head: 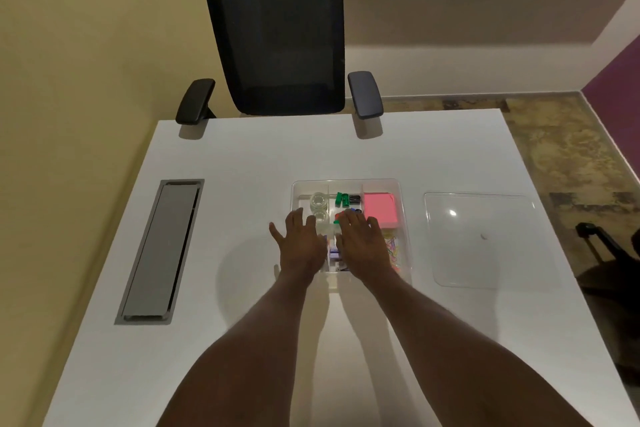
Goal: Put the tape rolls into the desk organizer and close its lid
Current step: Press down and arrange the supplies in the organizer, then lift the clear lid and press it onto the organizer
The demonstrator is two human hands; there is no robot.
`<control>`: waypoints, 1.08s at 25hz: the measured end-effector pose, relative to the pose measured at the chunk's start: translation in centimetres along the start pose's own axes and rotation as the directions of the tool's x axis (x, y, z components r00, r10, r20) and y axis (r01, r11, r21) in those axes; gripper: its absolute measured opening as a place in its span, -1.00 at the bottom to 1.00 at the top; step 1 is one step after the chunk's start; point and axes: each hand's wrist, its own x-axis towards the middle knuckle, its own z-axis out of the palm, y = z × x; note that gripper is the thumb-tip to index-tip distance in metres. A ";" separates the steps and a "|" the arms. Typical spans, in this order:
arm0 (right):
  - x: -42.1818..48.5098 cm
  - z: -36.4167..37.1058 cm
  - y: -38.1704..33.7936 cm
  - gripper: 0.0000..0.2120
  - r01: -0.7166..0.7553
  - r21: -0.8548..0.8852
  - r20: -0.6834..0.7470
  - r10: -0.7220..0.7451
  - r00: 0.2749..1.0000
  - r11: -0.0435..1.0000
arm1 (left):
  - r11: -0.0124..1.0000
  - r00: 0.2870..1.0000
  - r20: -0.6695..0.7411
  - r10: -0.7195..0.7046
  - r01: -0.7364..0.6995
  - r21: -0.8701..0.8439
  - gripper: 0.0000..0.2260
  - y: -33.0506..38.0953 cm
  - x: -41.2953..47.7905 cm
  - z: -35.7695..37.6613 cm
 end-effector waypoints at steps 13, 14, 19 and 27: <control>-11.0 -2.8 14.1 -0.72 -0.171 -0.123 0.063 0.179 0.982 0.978 | 0.995 0.996 0.048 0.074 -0.070 -0.065 -0.55 14.0 -7.4 3.4; -11.7 -2.9 15.8 -0.70 -0.191 -0.126 0.076 0.202 0.976 0.973 | 0.995 0.994 0.058 0.088 -0.085 -0.058 -0.55 15.5 -7.7 3.9; -13.7 -3.4 23.9 -0.65 -0.289 -0.109 0.170 0.304 0.937 0.951 | 0.993 0.990 0.092 0.107 -0.102 -0.061 -0.57 22.7 -8.0 6.2; -13.8 -1.1 34.4 -0.55 -0.381 -0.058 0.267 0.382 0.885 0.923 | 0.993 0.990 0.118 0.080 -0.070 -0.091 -0.61 29.2 -4.5 8.8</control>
